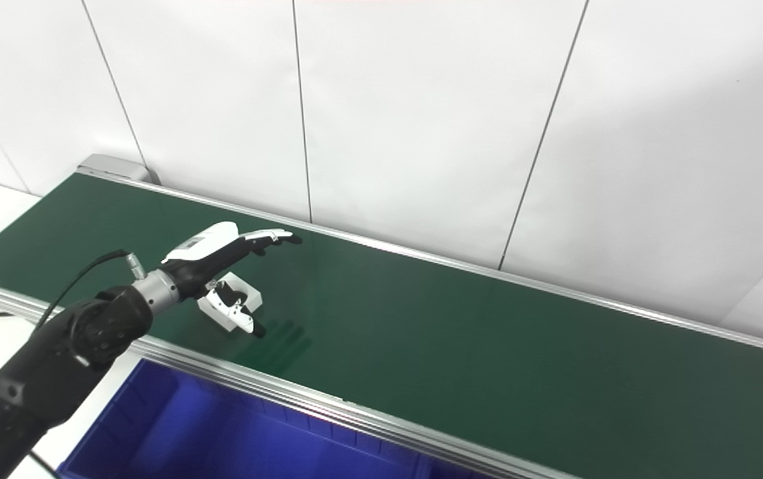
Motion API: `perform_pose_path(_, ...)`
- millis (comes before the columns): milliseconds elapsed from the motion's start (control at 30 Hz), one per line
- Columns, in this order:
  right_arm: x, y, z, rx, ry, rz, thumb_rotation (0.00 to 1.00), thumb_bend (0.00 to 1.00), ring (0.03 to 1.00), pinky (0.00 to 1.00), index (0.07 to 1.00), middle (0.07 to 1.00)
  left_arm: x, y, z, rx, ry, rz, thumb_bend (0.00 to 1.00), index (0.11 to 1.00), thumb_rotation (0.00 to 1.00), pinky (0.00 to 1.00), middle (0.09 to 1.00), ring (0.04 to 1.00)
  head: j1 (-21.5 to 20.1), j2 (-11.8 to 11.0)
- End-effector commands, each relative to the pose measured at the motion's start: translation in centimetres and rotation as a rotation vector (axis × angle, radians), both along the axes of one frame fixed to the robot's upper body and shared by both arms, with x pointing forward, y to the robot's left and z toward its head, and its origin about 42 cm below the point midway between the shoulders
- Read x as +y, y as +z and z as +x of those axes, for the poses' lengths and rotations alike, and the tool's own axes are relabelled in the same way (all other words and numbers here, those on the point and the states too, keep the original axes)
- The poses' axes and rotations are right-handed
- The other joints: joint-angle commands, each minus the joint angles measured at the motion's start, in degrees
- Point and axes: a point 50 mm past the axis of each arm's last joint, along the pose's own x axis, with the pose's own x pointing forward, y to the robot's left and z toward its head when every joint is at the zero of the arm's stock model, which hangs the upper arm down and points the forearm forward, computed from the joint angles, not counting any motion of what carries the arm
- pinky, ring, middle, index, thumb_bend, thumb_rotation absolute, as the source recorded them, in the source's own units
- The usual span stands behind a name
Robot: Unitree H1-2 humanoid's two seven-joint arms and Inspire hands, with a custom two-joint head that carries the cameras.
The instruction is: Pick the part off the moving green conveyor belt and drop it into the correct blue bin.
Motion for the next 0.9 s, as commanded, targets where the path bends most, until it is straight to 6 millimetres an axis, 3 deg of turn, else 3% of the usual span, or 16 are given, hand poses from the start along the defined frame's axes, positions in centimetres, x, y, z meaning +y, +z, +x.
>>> perform_pose_path(0, 0.0, 1.0, 0.4, -0.081, -0.002, 0.017, 0.1, 0.61, 0.869, 0.91, 0.914, 0.854, 0.9, 2.5, 1.3, -0.057, 0.0, 0.056, 0.88, 0.895, 0.07, 0.83, 0.936, 0.908, 0.1, 0.2)
perform_pose_path(400, 0.1, 1.2, 0.2, -0.087, -0.002, 0.011, 0.11, 0.6, 0.864, 0.91, 0.917, 0.855, 2.5, 1.7, 2.0, 0.022, 0.038, 0.193, 0.9, 0.924, 0.11, 0.9, 0.962, 0.958, 0.0, 0.6)
perform_pose_path(500, 0.1, 1.2, 0.2, -0.09, -0.006, 0.002, 0.11, 0.6, 0.853, 0.9, 0.911, 0.843, 2.6, 1.5, 2.0, 0.028, 0.03, 0.236, 0.89, 0.922, 0.04, 0.91, 0.963, 0.971, -0.1, 0.6)
perform_pose_path(867, 0.2, 1.3, 0.1, -0.095, -0.013, 0.006, 0.14, 0.6, 0.854, 0.89, 0.914, 0.845, 1.0, -0.8, 2.6, 0.042, 0.01, 0.324, 0.87, 0.911, 0.0, 0.93, 0.965, 0.968, -0.4, 1.1)
